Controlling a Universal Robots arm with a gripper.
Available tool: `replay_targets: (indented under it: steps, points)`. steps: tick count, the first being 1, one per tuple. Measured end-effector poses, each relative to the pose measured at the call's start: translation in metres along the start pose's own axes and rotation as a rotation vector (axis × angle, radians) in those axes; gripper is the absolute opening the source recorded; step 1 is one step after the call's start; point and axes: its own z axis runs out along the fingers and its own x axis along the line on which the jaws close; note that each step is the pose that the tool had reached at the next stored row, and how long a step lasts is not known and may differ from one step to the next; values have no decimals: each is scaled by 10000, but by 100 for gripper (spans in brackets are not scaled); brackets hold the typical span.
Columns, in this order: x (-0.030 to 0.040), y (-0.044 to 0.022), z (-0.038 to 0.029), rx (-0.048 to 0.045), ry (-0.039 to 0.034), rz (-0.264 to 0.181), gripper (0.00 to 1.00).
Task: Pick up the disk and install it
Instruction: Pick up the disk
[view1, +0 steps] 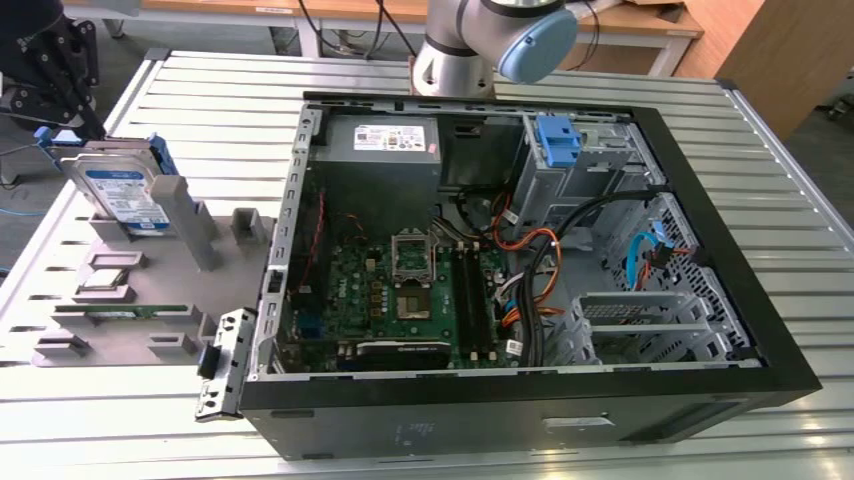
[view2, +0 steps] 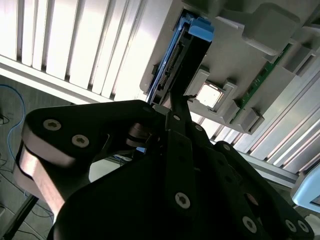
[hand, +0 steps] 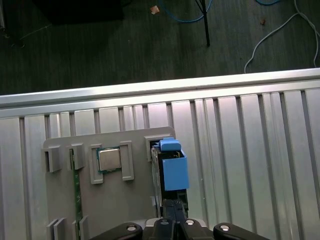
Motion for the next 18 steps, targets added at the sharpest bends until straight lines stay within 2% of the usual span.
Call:
replay_targets:
  steps: [9, 10, 11, 13, 16, 18]
  points:
    - [0, 0, 0, 0, 0, 0, 11]
    - [0, 0, 0, 0, 0, -1, 17]
    - [0, 0, 0, 0, 0, -1, 17]
    - [0, 0, 0, 0, 0, -1, 29]
    - [0, 0, 0, 0, 0, -1, 35]
    - [0, 0, 0, 0, 0, -1, 47]
